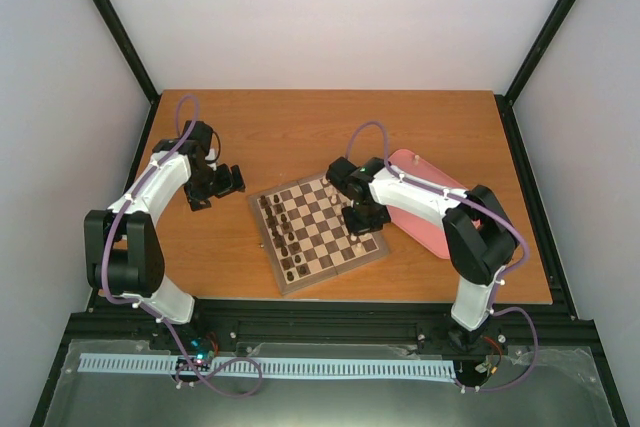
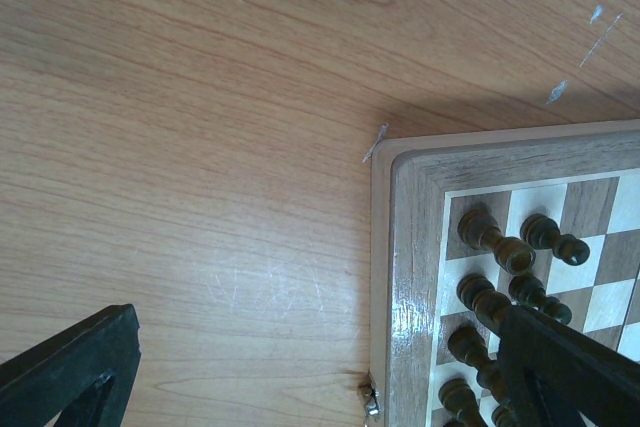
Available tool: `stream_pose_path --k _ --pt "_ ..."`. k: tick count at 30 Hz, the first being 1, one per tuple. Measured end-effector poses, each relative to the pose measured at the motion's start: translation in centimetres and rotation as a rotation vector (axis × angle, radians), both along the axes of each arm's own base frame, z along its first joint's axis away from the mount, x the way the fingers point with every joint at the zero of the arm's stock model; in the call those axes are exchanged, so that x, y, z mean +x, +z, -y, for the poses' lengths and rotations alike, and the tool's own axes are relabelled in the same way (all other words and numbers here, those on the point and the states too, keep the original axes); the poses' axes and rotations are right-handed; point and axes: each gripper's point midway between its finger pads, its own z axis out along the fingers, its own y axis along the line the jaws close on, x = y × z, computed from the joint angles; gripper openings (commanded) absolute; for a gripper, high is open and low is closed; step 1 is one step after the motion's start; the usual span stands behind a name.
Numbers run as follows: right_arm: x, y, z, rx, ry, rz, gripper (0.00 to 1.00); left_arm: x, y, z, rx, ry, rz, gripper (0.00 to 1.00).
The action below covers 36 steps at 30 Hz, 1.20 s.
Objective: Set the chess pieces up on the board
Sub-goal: Place the chess piece on the chessboard, then pick up the chess piece from the storage box.
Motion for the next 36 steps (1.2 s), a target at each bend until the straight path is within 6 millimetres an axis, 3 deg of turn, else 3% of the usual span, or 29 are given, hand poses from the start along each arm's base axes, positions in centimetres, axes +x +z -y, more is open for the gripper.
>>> stream_pose_path --k 21,26,31,36 --pt "0.1 0.0 -0.1 0.000 0.006 0.002 0.31 0.0 0.0 0.0 0.000 0.000 0.000 1.00" --pt "-0.1 0.3 0.1 0.000 0.006 -0.001 0.45 0.0 0.0 0.0 0.000 0.000 0.000 1.00" --pt "0.3 3.9 0.5 0.032 -0.007 0.073 0.56 0.0 0.0 0.0 0.000 0.000 0.000 1.00" --pt "3.0 9.1 1.9 0.107 -0.081 0.201 0.58 0.0 0.0 0.0 0.000 0.000 0.000 1.00"
